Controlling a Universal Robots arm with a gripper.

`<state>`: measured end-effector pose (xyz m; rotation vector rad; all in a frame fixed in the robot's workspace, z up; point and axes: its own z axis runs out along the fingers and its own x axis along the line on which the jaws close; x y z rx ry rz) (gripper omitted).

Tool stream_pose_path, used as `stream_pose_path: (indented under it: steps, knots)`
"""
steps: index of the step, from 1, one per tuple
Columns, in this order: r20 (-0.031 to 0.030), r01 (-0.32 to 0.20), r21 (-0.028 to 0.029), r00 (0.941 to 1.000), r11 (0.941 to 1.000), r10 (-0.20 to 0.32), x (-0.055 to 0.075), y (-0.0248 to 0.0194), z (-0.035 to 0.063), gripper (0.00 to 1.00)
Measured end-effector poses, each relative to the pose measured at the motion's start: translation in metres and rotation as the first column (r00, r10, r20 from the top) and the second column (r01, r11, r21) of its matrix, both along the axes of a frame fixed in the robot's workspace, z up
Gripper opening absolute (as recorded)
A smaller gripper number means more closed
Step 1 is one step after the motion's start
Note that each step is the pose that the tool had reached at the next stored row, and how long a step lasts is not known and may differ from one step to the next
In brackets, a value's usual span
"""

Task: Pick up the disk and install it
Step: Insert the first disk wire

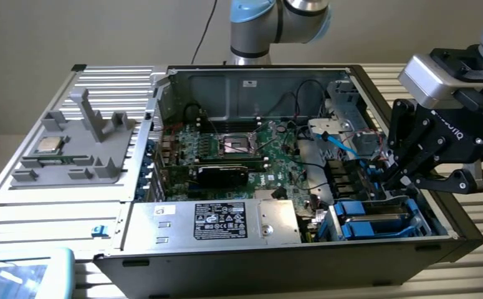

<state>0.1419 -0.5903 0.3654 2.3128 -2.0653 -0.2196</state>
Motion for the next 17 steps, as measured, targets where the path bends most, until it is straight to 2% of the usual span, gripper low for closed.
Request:
stream_pose_path:
  steps: [6,11,17]
  knots:
    - [0.0001,0.002,0.0,1.0,1.0,-0.002,0.0,0.0001,-0.0001,0.15]
    - [0.0001,0.069,0.0001,0.9976,0.9976,-0.069,0.0,0.0002,-0.0006,0.15]
    - [-0.0021,0.088,-0.0001,0.9962,0.9962,-0.088,-0.0008,-0.0002,-0.003,0.15]
